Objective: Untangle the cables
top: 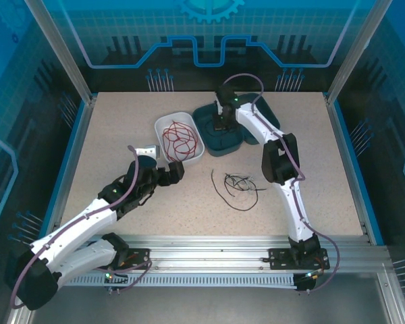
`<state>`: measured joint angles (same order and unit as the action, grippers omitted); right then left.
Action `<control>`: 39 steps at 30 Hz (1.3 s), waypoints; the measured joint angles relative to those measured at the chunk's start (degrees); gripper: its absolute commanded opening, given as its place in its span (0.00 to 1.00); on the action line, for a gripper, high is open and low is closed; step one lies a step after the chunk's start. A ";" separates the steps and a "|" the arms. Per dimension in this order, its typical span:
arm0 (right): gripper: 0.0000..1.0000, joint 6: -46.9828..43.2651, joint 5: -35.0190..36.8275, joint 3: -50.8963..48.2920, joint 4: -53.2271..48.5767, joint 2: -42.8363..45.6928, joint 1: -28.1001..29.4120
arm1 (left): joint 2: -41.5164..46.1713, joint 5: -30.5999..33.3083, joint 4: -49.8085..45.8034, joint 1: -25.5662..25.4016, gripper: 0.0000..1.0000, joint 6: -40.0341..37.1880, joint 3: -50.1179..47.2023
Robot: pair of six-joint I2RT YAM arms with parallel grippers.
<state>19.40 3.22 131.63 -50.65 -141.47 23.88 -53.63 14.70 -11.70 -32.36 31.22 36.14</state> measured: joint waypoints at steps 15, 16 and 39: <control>0.00 -0.42 5.79 4.13 -2.97 -6.73 1.03 | 0.00 -1.11 0.02 0.00 0.99 -0.02 0.00; 0.02 -0.72 6.05 4.31 -3.04 -6.97 1.18 | 0.00 -1.11 0.02 0.00 0.99 -0.02 0.00; 0.46 -4.79 11.78 -4.59 -5.22 15.96 4.94 | 0.50 -3.91 0.37 0.00 0.99 -0.04 0.00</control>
<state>14.61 15.00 127.04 -55.88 -125.51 28.82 -53.12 10.79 -11.33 -32.36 31.18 36.14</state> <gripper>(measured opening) 0.459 0.992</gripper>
